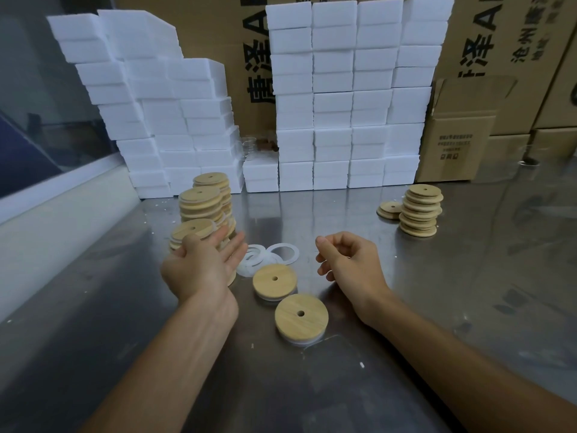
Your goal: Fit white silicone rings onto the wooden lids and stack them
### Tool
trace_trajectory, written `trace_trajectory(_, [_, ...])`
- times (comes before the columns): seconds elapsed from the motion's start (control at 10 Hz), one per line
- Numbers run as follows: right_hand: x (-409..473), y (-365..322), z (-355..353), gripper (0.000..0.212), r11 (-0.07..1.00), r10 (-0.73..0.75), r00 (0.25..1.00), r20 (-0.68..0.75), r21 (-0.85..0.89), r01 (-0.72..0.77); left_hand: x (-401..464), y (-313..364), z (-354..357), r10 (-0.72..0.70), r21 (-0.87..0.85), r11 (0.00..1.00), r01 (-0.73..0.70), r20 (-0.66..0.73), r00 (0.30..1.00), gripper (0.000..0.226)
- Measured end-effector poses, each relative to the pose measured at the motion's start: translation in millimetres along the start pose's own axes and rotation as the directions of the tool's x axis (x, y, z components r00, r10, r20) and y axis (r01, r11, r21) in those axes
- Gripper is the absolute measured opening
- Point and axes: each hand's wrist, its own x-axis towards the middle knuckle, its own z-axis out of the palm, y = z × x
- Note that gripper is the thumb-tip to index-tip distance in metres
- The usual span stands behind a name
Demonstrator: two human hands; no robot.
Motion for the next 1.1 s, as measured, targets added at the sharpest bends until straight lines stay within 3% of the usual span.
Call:
trace_trajectory(0.4, [-0.7,0.1,-1.0,0.018,1.000,-0.007,1.000,0.009,-0.010,0.008,-1.9,-3.9,-1.1,0.019,0.110,0.994,-0.018,-0.007,1.000,0.025])
trace_trajectory(0.6, [-0.4,0.7,-1.0,0.018,1.000,-0.010,1.000,0.010,-0.009,0.010,-7.8,-6.6,1.5,0.176,0.210,0.962,-0.173,0.004,0.984,0.025])
trace_trajectory(0.7, [-0.7,0.4,-1.6,0.017,1.000,-0.009,1.000,0.016,-0.013,0.010,-12.2,-9.1,4.8,0.152,0.182,0.968,-0.173,0.125,0.980,0.033])
trace_trajectory(0.8, [0.2,2.4,-1.9,0.018,1.000,-0.018,1.000,0.021,-0.014,0.019,-13.0,-23.7,2.2,0.133,0.296,0.926,-0.235,0.328,0.935,0.032])
trace_trajectory(0.9, [-0.4,1.7,-1.4,0.020,1.000,-0.018,1.000,0.026,-0.007,0.018,-12.5,-44.5,-9.4,0.255,0.438,0.727,-0.529,0.543,0.800,0.035])
trace_trajectory(1.0, [0.6,3.3,-0.2,0.025,0.999,-0.035,0.999,0.029,-0.032,0.036,-9.1,-59.5,-20.5,0.293,0.484,0.428,-0.763,0.724,0.624,0.041])
trace_trajectory(1.1, [-3.2,0.1,1.9,0.027,0.997,-0.026,0.999,0.034,-0.075,0.028,-8.9,-63.2,-21.7,0.241,0.550,0.142,-0.823,0.788,0.567,0.045])
